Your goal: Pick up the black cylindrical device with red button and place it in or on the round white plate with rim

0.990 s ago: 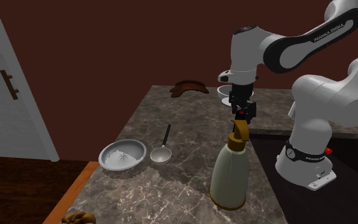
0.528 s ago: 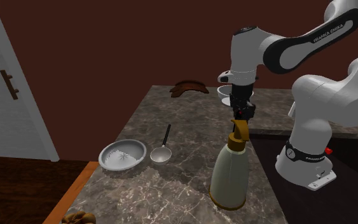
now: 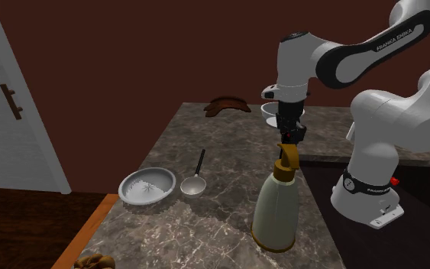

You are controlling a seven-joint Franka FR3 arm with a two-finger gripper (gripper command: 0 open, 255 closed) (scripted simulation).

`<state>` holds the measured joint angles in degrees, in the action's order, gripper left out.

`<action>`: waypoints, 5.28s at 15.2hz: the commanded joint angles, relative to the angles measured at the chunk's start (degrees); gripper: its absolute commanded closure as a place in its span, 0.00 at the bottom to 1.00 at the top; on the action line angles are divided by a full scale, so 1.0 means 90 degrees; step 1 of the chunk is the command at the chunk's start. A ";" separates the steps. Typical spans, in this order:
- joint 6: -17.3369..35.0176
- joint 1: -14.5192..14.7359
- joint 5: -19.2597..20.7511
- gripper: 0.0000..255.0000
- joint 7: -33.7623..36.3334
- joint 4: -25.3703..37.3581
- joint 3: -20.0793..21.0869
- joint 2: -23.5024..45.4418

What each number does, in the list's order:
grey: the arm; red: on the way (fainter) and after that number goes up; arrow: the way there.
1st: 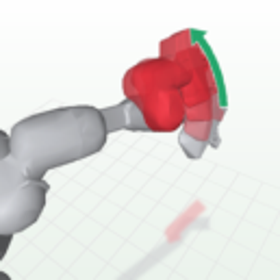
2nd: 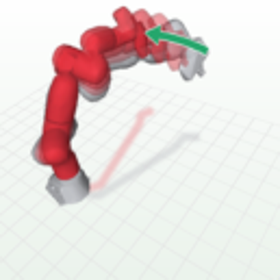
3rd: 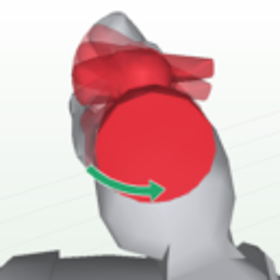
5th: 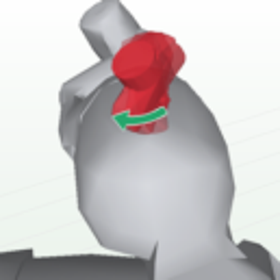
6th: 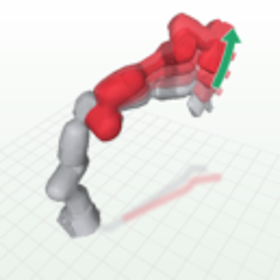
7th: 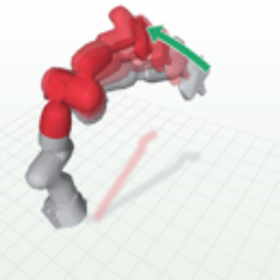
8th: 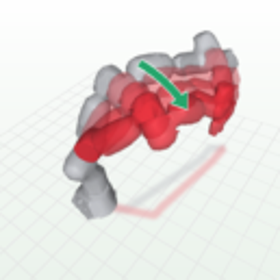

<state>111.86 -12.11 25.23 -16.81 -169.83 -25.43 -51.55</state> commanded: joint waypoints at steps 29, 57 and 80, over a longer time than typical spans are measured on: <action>-0.0705 0.1237 -0.1320 1.00 0.0245 0.3027 0.0534 0.2309; -0.2922 0.1088 -0.3850 1.00 -0.0253 1.2650 0.0687 1.0018; -0.1188 0.1300 -0.3871 1.00 -0.0310 1.0863 0.0719 0.9993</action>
<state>101.07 -0.41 -9.60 -19.61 -72.01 -18.96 38.39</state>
